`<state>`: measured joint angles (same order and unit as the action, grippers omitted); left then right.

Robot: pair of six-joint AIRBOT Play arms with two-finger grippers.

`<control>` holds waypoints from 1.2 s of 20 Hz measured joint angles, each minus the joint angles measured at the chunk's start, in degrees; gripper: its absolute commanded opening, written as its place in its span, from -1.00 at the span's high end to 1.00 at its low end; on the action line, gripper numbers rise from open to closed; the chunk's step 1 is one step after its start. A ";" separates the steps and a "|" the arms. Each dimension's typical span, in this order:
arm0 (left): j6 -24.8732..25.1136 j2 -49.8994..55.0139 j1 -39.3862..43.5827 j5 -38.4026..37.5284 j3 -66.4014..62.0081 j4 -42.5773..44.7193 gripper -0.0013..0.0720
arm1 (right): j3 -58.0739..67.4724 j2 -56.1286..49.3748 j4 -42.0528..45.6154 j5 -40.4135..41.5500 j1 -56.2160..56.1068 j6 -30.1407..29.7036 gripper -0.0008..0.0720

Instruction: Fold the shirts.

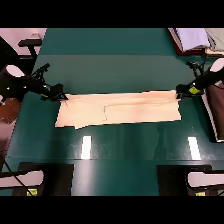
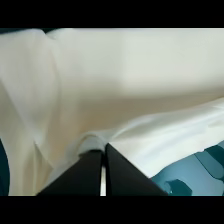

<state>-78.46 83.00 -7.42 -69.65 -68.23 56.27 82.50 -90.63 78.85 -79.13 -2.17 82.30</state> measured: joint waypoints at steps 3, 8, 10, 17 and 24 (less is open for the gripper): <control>0.81 2.05 -0.07 2.38 -1.46 -0.44 -0.30 | 4.96 -3.96 -2.12 -0.15 0.44 -0.04 -0.10; 1.22 2.84 -0.07 3.45 -3.02 -5.57 0.70 | 8.04 -5.81 -11.21 -0.55 4.92 -2.97 -0.12; 1.57 2.89 -0.07 2.78 -3.69 -7.87 0.89 | 8.33 -5.90 -13.57 -3.23 8.02 -4.55 -0.44; 2.99 2.93 6.47 3.04 -4.35 -13.60 0.89 | -2.69 -5.33 -20.83 -5.57 18.53 -7.98 -0.44; -0.83 4.07 22.47 15.06 -4.44 -11.45 0.90 | -14.56 -5.55 -30.60 -0.48 17.92 -12.41 -0.24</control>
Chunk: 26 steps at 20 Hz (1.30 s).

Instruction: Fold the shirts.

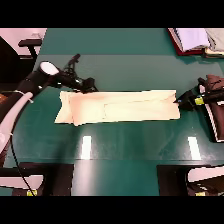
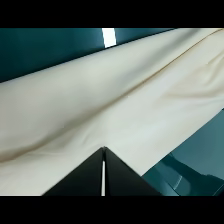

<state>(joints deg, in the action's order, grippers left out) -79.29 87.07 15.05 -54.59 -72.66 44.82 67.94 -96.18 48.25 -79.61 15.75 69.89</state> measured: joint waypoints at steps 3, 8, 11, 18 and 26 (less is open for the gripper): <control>-1.79 1.95 4.83 3.96 -0.61 1.16 0.90 | -1.16 -0.66 -0.33 2.05 -2.69 -0.98 0.94; -3.21 7.93 9.99 4.02 -5.73 1.88 0.90 | 3.65 2.97 -1.60 0.44 -4.92 -1.86 0.94; -4.20 12.04 12.31 3.39 -10.05 3.02 0.90 | 9.38 8.09 -2.03 -1.27 -6.73 -0.13 0.94; -6.45 20.70 16.48 2.27 -19.43 4.35 0.90 | 23.04 15.21 -2.23 -3.17 -18.08 5.03 0.94; -7.65 23.76 17.53 -0.09 -24.24 7.41 0.90 | 32.46 16.04 -2.23 -2.10 -30.53 7.04 0.94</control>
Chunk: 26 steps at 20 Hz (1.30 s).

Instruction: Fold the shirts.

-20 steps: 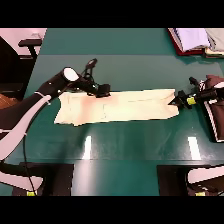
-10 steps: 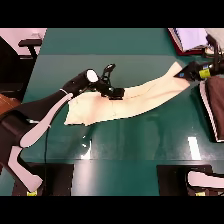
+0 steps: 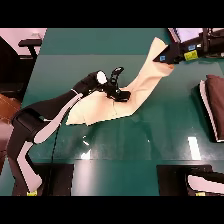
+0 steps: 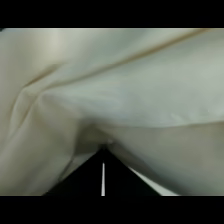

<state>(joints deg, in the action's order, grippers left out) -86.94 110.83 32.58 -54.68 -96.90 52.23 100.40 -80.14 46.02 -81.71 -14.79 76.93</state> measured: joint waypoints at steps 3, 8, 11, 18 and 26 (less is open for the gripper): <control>-0.50 -2.05 -2.25 -3.45 -3.98 5.79 0.89 | 1.44 0.00 -0.46 1.29 -3.13 0.13 0.94; -1.14 -11.91 -12.26 -11.58 -8.68 15.54 0.89 | 2.16 -3.39 -8.07 5.01 -10.84 -2.01 0.94; -0.63 -20.20 -20.57 -14.51 -9.64 18.03 0.89 | 2.38 -8.70 -12.83 10.56 -19.50 -5.18 -0.09; 0.24 -32.70 -33.14 -17.33 -10.12 19.52 0.89 | 10.91 -23.04 -12.98 12.90 -31.74 -8.79 -0.40; 0.39 -34.82 -35.34 -19.67 -10.10 19.54 0.89 | -6.45 -16.98 1.49 9.09 -16.02 -2.45 -0.80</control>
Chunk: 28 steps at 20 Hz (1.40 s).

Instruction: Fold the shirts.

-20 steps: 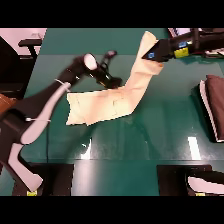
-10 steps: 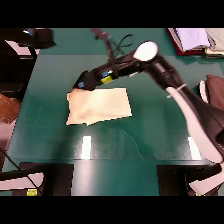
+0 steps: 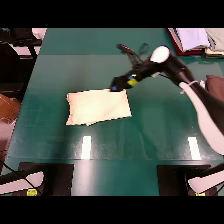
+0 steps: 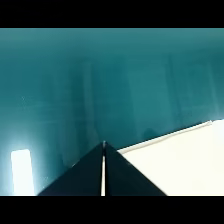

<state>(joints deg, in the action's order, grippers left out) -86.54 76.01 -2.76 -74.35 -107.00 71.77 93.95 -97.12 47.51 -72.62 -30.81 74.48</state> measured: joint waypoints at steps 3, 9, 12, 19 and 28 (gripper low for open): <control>0.00 -0.11 -0.04 -0.20 0.00 -0.20 0.89 | -10.34 2.16 0.52 1.42 7.63 2.03 -0.88; 0.00 -0.13 -0.04 -0.22 0.00 -0.50 0.89 | -19.37 -0.63 -4.44 5.18 11.26 3.17 -0.78; 0.00 -0.13 -0.04 -0.22 0.00 -0.61 0.89 | -17.64 -4.39 -8.35 6.01 8.33 2.97 -0.59; 0.00 -0.13 -0.04 -0.24 0.00 -0.96 0.89 | -6.86 -12.66 -12.02 7.41 -0.46 1.84 0.89; 0.87 0.24 8.39 0.76 0.26 -2.69 0.89 | 1.14 -7.48 -7.58 7.04 10.08 3.30 0.94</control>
<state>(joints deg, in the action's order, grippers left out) -85.67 76.25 5.63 -73.58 -106.74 69.08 95.09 -104.60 39.92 -65.58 -20.73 77.78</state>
